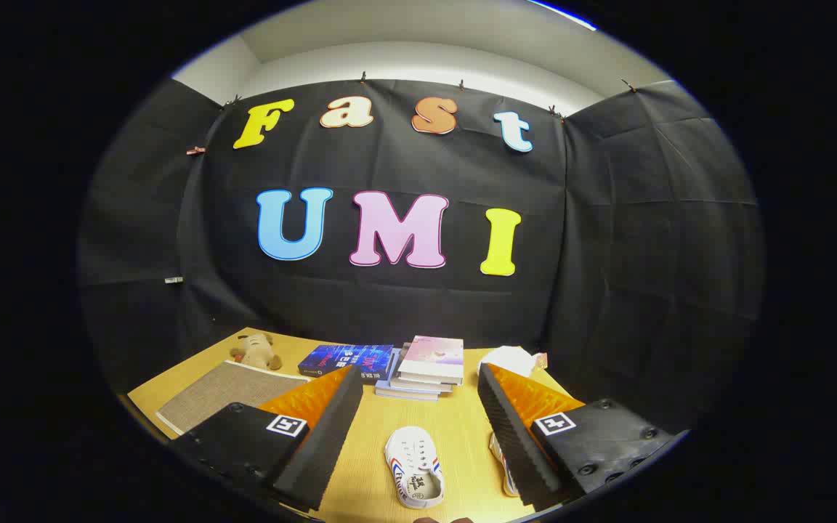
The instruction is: Open the storage box then place both shoes into the box .Put the left shoe in first, then the right shoe, with the right side of both shoes facing outward in a uniform manner.
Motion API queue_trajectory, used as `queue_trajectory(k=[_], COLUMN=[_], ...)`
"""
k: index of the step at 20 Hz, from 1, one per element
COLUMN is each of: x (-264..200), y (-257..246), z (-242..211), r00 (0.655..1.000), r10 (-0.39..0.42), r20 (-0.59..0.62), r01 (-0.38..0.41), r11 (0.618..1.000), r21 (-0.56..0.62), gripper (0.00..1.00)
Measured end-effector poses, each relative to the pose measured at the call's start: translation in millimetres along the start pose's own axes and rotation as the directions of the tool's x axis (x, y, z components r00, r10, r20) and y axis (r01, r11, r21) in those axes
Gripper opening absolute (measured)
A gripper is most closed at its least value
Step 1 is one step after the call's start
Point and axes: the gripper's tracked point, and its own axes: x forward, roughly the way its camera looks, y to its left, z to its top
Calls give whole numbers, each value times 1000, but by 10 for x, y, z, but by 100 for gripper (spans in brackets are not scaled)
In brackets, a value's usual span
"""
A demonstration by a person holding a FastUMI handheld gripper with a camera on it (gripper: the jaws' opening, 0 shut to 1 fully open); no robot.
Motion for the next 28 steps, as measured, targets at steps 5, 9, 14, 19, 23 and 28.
queue_trajectory(k=[5,9,14,19,23,28], x=[13,36,64,87,140,243], y=[32,38,28,30,91,341], z=[-5,-3,-90,-156,-246,-526], r00=[1000,1000,999,998,992,942], r10=[4,10,4,21,55,223], r20=[-7,-6,-46,-66,-116,-251], r01=[-3,-10,-3,-19,-47,-168], r11=[1000,1000,999,999,997,960], r21=[13,10,32,37,63,222], gripper=[97,97,97,98,98,99])
